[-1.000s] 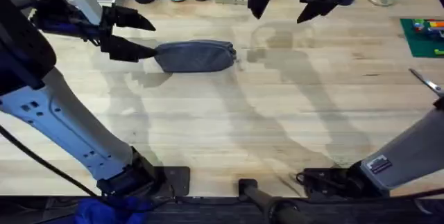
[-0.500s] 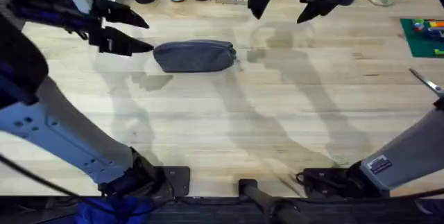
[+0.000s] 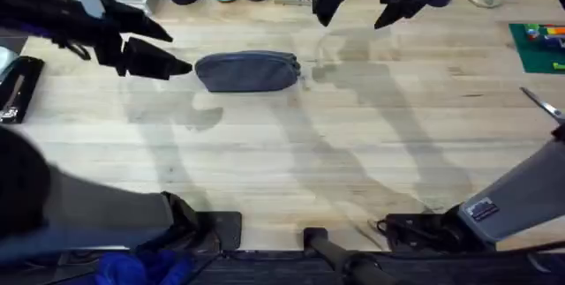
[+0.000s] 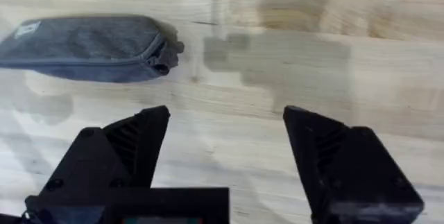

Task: Unzip the bag, pick up the pens from the table one at a time and place them inside, then zip the bag closed.

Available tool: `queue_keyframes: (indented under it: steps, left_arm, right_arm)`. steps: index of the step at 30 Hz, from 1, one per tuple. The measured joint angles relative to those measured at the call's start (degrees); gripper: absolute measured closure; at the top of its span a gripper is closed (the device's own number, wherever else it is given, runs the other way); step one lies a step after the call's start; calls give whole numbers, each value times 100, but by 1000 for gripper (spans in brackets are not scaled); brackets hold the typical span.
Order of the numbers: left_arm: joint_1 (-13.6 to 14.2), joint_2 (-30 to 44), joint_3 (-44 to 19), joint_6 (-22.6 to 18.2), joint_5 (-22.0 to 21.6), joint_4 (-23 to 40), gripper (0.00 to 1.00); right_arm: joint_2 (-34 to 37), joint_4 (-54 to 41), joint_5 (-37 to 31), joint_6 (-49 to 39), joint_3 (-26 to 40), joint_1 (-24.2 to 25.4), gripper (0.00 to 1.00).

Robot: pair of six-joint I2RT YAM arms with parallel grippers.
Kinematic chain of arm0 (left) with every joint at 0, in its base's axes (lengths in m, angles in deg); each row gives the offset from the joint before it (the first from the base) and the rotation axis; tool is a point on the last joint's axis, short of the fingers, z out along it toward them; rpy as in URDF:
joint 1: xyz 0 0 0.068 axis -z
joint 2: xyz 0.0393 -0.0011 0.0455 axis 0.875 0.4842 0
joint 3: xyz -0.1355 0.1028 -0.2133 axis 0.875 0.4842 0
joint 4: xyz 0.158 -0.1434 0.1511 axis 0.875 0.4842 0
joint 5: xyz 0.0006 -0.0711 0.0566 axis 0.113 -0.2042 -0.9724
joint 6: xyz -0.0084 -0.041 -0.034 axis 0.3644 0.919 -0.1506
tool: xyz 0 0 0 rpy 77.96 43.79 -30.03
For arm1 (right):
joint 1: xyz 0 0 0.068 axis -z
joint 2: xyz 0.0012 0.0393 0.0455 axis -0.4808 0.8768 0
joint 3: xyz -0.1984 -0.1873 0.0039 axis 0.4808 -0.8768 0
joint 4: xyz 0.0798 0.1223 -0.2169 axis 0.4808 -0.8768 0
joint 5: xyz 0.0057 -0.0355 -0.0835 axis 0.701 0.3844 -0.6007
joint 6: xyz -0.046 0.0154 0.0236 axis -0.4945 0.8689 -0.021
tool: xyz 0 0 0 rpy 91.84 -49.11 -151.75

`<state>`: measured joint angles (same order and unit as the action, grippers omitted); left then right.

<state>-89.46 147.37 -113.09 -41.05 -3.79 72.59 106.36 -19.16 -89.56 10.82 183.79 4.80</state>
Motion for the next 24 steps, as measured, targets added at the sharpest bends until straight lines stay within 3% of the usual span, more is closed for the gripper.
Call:
queue_keyframes:
  steps: [6, 14, 19, 24]
  left_arm:
    - [29, -1310, 712, 1677, -757, -816, 1]
    - [306, -2345, 916, 3736, -1923, -1010, 1]
    - [389, -2711, 916, 4448, -2254, -866, 4]
    - [420, -2795, 918, 4760, -2277, -797, 4]
  right_arm:
    - [0, 11, 300, -392, 0, -4, 5]
    - [-126, -148, 757, -961, 0, -4, 5]
    - [-570, -342, 846, -1191, 0, -4, 5]
    - [-808, -559, 883, -1390, 0, -4, 5]
